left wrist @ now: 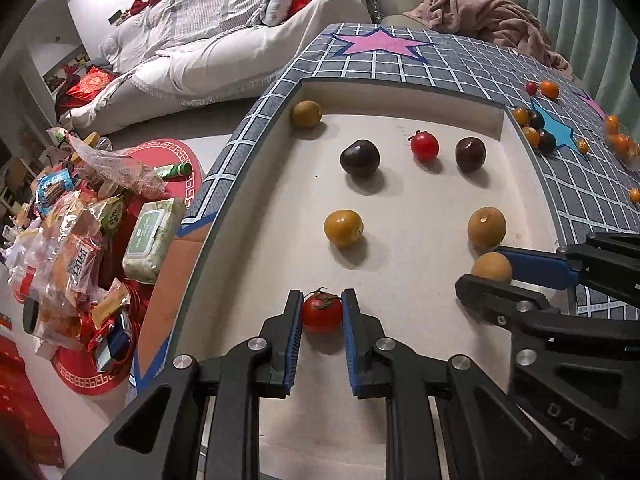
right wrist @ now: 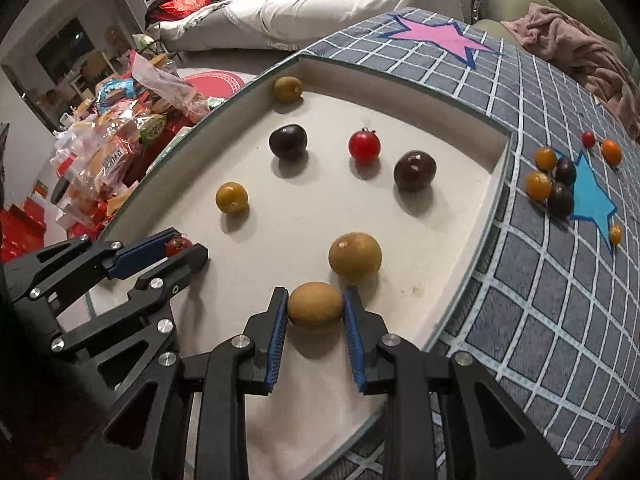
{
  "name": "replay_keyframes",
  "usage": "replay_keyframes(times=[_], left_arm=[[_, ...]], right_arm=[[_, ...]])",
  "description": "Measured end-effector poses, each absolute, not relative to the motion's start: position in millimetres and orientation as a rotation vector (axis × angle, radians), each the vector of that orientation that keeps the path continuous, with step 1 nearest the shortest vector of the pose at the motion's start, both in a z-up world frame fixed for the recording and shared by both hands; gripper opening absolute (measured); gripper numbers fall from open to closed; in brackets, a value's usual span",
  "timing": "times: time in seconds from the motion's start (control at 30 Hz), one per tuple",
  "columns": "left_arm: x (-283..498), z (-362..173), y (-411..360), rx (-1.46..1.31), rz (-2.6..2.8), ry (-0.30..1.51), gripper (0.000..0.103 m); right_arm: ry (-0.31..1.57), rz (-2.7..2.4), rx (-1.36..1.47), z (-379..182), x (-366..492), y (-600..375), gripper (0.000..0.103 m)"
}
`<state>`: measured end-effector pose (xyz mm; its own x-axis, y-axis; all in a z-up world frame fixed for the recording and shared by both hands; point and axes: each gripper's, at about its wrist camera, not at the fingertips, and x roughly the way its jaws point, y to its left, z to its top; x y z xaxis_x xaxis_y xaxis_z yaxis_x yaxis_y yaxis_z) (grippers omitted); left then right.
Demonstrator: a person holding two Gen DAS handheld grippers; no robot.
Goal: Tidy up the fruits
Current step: 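Carry the red tomato with the left tool while the right tool carries the tan fruit to the tray, then open both tools to drop the tomato and tan fruit into the tray, then move both open tools back over the tablecloth fruits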
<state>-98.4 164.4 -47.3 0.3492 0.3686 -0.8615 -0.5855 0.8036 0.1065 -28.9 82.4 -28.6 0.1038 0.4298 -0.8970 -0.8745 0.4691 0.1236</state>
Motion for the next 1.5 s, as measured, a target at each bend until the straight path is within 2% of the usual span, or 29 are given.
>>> replay_keyframes(times=[0.07, 0.13, 0.2, 0.33, 0.4, 0.63, 0.7, 0.83, 0.9, 0.93, 0.97, 1.0, 1.03, 1.5], left_arm=[[-98.1, -47.2, 164.3, -0.236, 0.63, 1.042, 0.021], [-98.3, -47.1, 164.9, -0.24, 0.634, 1.04, 0.021], [-98.8, -46.9, 166.8, -0.25, 0.635, 1.039, 0.021], [-100.6, -46.6, 168.9, -0.261, 0.65, 1.05, 0.021], [-101.5, -46.2, 169.1, -0.258, 0.661, 1.063, 0.021], [-110.3, -43.1, 173.2, -0.317, 0.675, 1.072, 0.021], [-113.0, -41.6, 174.7, -0.34, 0.674, 1.069, 0.021], [-114.0, -36.8, 171.6, -0.35, 0.673, 1.069, 0.021], [-112.8, -32.3, 166.6, -0.33, 0.672, 1.048, 0.022], [-112.6, -27.8, 162.6, -0.317, 0.673, 1.024, 0.035], [-112.9, -24.7, 160.7, -0.314, 0.672, 1.006, 0.077], [-113.9, -19.5, 158.3, -0.313, 0.67, 0.973, 0.098], [-115.7, -13.5, 154.5, -0.29, 0.699, 0.935, 0.103], [-95.4, 8.4, 131.1, -0.238, 0.658, 0.939, 0.103]], right_arm=[[1.066, 1.027, -0.532, -28.2, -30.9, 84.2, 0.03], [1.068, 1.035, -0.537, -28.0, -31.5, 85.1, 0.035], [1.071, 1.022, -0.532, -28.1, -28.7, 83.7, 0.043], [1.071, 1.035, -0.516, -25.3, -26.3, 82.1, 0.051], [1.063, 1.021, -0.515, -24.0, -24.2, 80.8, 0.063], [1.065, 1.058, -0.461, -15.7, -21.6, 75.5, 0.076], [1.063, 1.057, -0.444, -12.5, -19.1, 72.8, 0.084], [1.09, 1.089, -0.385, -8.0, -14.8, 67.5, 0.088], [1.084, 1.1, -0.367, -3.5, -14.9, 64.8, 0.095], [1.079, 1.102, -0.359, -0.9, -15.1, 63.8, 0.097], [1.075, 1.107, -0.348, 1.5, -15.1, 62.4, 0.103], [1.071, 1.113, -0.333, 4.5, -14.4, 60.7, 0.103], [1.066, 1.11, -0.31, 7.5, -13.0, 58.1, 0.103], [1.053, 1.05, -0.231, 42.4, 15.8, 12.9, 0.103]])
